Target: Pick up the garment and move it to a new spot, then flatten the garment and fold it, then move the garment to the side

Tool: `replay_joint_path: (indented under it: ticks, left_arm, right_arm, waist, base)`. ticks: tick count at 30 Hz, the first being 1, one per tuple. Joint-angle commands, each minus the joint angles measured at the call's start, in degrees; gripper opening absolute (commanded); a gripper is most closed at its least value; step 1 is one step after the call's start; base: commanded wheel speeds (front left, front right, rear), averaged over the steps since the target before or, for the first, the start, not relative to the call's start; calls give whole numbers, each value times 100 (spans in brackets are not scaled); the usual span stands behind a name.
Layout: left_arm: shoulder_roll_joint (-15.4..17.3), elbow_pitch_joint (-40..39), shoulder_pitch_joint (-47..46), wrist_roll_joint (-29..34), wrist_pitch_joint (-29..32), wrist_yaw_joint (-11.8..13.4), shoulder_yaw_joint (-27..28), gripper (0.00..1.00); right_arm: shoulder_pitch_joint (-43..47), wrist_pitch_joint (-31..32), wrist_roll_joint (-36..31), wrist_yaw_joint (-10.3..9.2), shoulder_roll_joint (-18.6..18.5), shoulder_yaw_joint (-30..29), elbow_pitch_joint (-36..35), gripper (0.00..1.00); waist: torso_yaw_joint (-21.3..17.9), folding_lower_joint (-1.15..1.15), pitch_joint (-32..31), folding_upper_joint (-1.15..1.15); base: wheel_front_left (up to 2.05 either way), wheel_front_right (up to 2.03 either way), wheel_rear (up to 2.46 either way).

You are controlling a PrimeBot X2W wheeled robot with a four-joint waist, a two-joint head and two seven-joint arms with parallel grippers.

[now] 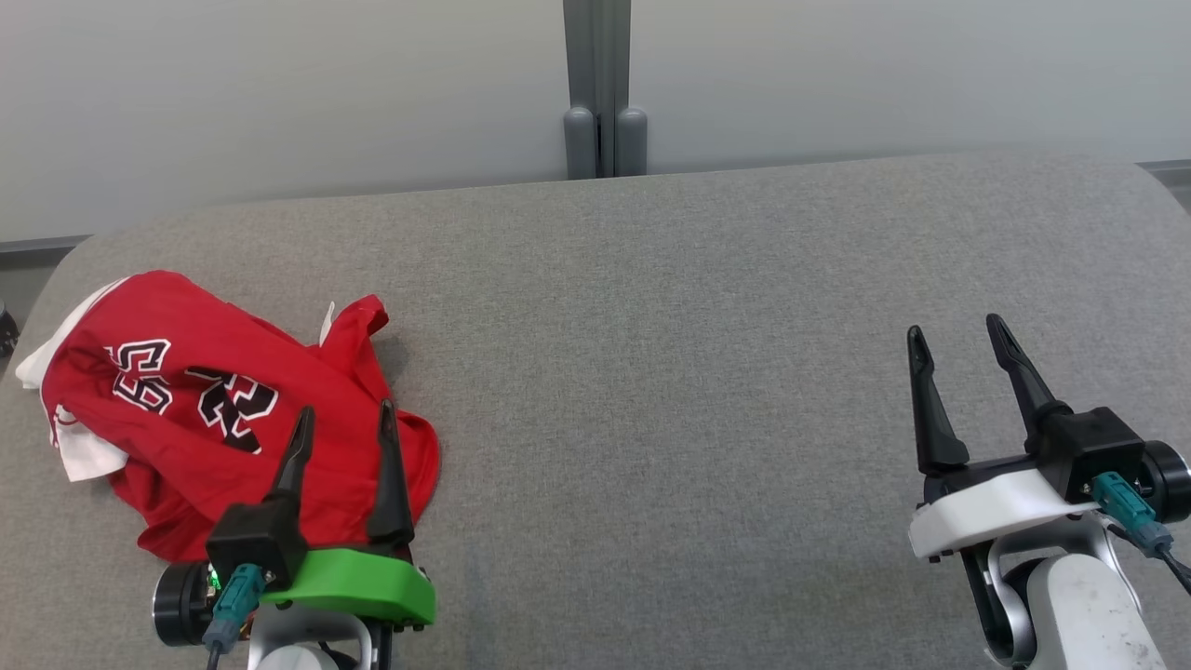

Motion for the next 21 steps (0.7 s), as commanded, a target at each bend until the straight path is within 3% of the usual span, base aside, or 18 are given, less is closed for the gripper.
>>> replay_joint_path:
  ticks: [1, 10, 21]
  left_arm:
    - [19, -76, -98, 133, -64, 69, 7, 100]
    - [-197, -95, 59, 174, -172, -136, 283, 100]
    - [-506, 107, 221, 543, -303, -863, 690, 100]
  right_arm:
    - [-9, -66, -169, 13, -26, 5, -30, 100]
    - [22, -173, -322, 9, -29, 57, -37, 100]
    - [60, -303, -175, 9, -33, 68, 12, 100]
  waist:
    - [5, 0, 1, 0]
    - [40, 0, -5, 0]
    - [54, 0, 8, 0]
  base:
    - [0, 0, 0]
    - [0, 0, 0]
    - [0, 0, 0]
